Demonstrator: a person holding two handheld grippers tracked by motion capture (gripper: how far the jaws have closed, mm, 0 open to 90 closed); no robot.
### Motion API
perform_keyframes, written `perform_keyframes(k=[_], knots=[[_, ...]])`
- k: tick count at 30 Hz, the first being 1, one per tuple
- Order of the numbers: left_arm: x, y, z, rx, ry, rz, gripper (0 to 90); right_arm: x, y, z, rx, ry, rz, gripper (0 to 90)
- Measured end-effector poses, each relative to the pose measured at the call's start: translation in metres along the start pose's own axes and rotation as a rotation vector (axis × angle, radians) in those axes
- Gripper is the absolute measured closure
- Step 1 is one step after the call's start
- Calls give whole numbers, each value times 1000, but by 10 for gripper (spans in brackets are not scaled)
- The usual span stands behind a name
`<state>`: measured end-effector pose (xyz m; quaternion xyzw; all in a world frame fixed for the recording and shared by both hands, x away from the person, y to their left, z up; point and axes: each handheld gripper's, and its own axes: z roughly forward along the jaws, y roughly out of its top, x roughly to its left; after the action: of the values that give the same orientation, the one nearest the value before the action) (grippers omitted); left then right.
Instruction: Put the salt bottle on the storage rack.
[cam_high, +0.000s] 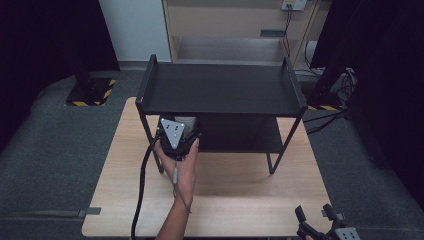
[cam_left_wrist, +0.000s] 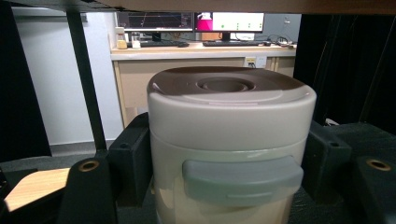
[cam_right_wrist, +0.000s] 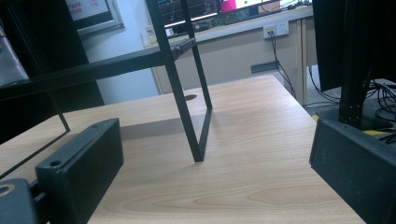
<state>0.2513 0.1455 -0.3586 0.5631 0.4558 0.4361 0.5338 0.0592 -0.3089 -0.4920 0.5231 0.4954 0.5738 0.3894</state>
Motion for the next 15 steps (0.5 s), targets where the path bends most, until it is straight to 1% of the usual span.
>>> perform_keyframes(k=[8,15], knots=[[0,-1,0,-5,0,-2,301,1,0,-1,-1,1,1,30],[1,-2,1,-7,1,6,298,1,0,-1,-1,0,4,29]])
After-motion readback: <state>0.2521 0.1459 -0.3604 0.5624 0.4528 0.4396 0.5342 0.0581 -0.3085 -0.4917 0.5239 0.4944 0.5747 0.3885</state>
